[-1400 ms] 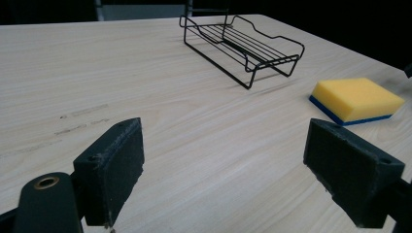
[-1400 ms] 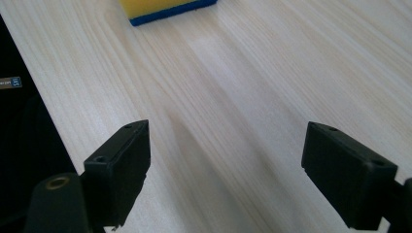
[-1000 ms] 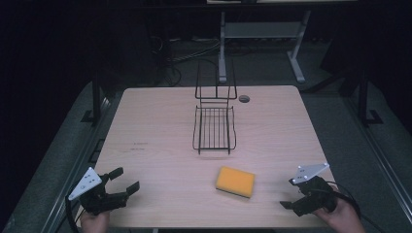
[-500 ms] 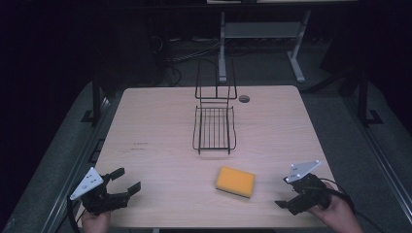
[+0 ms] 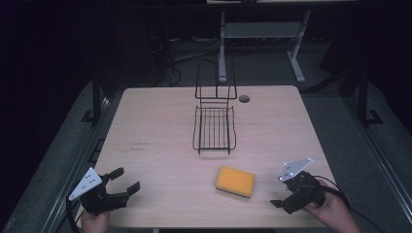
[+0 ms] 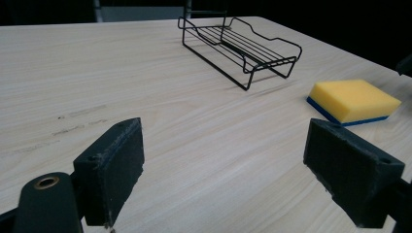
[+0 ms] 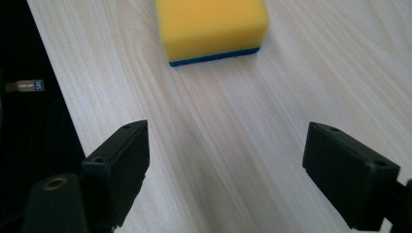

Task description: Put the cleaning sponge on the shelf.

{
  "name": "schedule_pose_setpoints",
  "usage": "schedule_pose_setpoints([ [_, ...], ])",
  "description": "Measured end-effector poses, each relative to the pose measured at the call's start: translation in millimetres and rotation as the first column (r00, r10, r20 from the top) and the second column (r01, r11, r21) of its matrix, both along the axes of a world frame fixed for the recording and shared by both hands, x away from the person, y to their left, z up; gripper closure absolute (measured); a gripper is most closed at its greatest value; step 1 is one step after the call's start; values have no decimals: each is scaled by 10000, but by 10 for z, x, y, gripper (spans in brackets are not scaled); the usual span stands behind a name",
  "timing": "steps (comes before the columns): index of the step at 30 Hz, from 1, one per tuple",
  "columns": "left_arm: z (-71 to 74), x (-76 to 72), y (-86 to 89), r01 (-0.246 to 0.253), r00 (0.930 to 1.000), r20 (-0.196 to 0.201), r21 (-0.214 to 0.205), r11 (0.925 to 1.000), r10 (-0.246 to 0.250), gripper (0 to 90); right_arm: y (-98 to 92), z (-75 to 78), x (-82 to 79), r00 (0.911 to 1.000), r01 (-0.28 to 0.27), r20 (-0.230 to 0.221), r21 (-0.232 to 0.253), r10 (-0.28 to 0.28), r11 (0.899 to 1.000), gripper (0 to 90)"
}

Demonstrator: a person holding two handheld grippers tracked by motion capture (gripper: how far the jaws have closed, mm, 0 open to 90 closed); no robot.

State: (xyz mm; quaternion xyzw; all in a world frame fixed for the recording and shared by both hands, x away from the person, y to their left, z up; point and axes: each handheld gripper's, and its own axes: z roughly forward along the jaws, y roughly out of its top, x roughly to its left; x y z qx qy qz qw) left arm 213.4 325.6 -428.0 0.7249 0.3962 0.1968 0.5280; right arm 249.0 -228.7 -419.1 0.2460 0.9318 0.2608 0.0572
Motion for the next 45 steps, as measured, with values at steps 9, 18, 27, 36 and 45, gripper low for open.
schedule_pose_setpoints([
  [9,-4,3,4,5,10000,-13,11,10000,-5,141,82,24,47,9996,-282,45,-133,282,9995,168],
  [18,-1,1,1,40,10000,-15,13,10000,-40,140,229,60,94,9979,-640,37,-206,641,9977,166],
  [27,1,1,1,38,10000,-28,50,10000,-38,140,367,95,141,9954,-961,22,-217,962,9951,163],
  [36,4,-2,22,19,10000,4,20,10000,-19,140,523,146,194,9911,-1329,-52,-387,1328,9904,161],
  [45,1,2,16,42,10000,-16,8,10000,-42,140,694,169,283,9852,-1710,-179,-426,1704,9843,160],
])
